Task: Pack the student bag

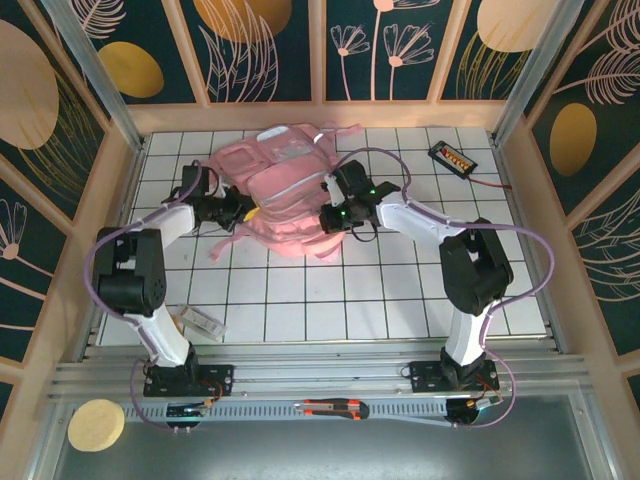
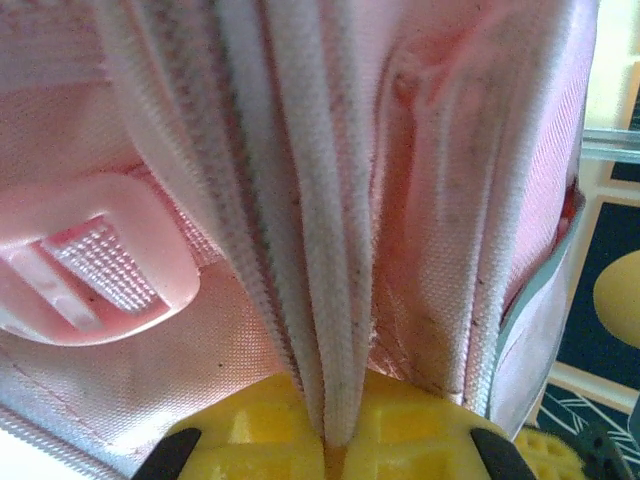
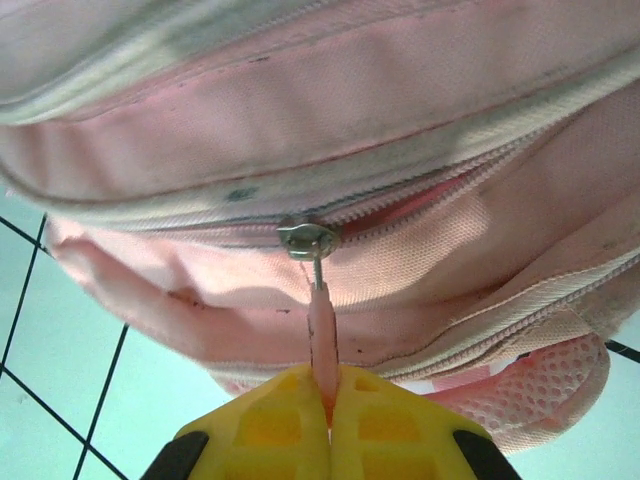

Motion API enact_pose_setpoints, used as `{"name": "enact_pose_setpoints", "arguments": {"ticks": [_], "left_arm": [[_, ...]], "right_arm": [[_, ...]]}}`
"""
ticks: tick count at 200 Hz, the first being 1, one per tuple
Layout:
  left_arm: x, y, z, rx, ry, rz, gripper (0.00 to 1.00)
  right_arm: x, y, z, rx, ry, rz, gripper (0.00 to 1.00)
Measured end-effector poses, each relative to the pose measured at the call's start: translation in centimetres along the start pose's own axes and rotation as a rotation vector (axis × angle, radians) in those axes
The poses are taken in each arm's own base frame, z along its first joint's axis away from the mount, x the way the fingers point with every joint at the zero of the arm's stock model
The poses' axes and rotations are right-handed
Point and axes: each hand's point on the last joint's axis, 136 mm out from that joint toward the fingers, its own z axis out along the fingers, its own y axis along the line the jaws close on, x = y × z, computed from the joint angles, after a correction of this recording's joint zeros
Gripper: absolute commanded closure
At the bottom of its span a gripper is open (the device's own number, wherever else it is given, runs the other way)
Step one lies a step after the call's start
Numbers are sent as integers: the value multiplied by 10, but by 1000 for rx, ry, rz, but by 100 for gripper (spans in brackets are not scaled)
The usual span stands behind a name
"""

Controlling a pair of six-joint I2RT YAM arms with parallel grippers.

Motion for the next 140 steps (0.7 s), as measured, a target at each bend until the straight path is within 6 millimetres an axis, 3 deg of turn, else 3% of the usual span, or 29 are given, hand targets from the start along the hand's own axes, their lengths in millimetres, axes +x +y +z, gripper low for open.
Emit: {"name": "enact_pose_setpoints", "arguments": {"ticks": [21,42,67,108,140], "left_arm": [[-24,-4,6,0,-35,-19,50],[-44,-9,-2,3,-102,-20,26],[-42,-14,-16,20,-156,-28,2],[12,-1,-47,115,-204,-164,1],[47,-1,-51,171,-217,-285,1]], "right_arm": [[-1,13,3,0,-15,0,100],[2,27,10,-8,2,2,100],[4,36,22,-24,33,23,100],[-5,43,30,-41,55,46,100],[-6,55,30,-60,60,30,100]]}}
